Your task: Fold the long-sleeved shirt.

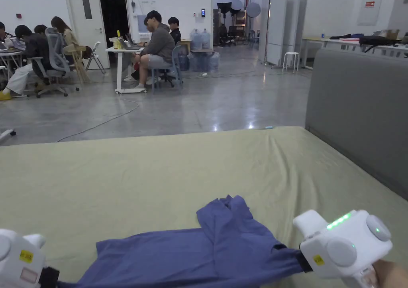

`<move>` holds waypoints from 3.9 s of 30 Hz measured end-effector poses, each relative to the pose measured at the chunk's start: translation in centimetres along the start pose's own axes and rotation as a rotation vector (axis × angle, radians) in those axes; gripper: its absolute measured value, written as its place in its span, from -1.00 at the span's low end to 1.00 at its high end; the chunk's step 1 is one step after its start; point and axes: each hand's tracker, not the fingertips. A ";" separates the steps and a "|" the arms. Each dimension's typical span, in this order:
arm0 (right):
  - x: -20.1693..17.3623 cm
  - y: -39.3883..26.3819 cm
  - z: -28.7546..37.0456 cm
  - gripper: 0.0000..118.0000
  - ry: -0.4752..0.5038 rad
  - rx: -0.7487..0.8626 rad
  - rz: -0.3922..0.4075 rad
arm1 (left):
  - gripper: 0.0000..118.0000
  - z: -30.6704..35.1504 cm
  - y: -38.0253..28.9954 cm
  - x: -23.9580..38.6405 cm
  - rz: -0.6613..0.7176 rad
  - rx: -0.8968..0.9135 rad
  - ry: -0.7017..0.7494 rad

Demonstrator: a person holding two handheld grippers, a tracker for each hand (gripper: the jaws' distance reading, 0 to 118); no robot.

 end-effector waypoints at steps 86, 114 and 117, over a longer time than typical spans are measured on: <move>-5.5 -16.7 5.2 -1.00 0.147 -0.206 -0.268 | 0.25 -24.2 16.0 5.8 0.010 0.033 0.202; -1.5 -10.0 10.1 -0.91 0.103 0.099 -0.325 | -1.00 0.6 11.4 1.6 0.146 0.197 -0.214; 1.8 -5.0 14.7 -0.91 0.019 0.207 -0.262 | -1.00 6.7 11.3 0.9 0.147 0.268 -0.221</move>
